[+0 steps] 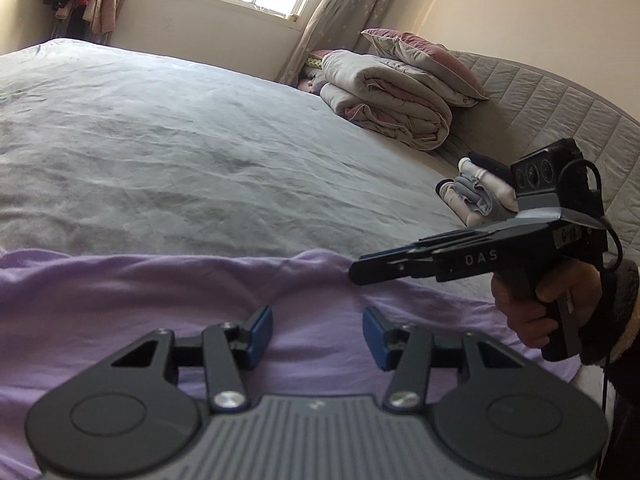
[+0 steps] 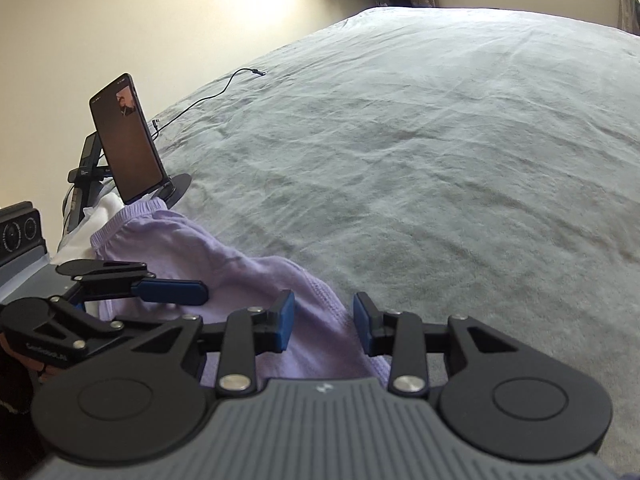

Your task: Fold clothes

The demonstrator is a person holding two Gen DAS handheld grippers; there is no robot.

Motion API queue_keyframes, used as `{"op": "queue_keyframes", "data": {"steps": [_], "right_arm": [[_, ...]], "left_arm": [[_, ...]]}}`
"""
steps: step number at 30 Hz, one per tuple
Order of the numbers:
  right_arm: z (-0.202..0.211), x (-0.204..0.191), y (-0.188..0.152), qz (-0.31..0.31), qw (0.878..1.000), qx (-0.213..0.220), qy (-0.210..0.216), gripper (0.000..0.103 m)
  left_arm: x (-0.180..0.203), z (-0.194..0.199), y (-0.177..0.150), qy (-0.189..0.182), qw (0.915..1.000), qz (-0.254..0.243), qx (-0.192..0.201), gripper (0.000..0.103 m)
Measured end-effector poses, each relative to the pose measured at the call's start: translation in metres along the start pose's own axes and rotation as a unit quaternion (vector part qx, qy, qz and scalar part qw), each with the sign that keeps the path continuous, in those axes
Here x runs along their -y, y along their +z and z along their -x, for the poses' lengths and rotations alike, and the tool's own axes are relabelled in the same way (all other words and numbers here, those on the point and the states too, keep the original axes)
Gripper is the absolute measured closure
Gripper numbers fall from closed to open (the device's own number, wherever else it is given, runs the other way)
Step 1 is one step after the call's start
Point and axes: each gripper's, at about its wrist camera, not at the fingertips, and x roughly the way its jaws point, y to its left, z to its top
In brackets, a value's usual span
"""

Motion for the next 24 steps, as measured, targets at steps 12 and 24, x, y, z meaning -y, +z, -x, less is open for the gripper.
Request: {"op": "queue_keyframes", "data": {"steps": [12, 24], "right_arm": [[0.009, -0.029, -0.001, 0.027, 0.999, -0.016, 0.044, 0.093], [-0.003, -0.007, -0.001, -0.067, 0.995, -0.035, 0.070, 0.068]], "left_arm": [[-0.037, -0.002, 0.013, -0.040, 0.9858, 0.163, 0.001, 0.058], [-0.056, -0.011, 0.006, -0.013, 0.9750, 0.221, -0.025, 0.087]]}}
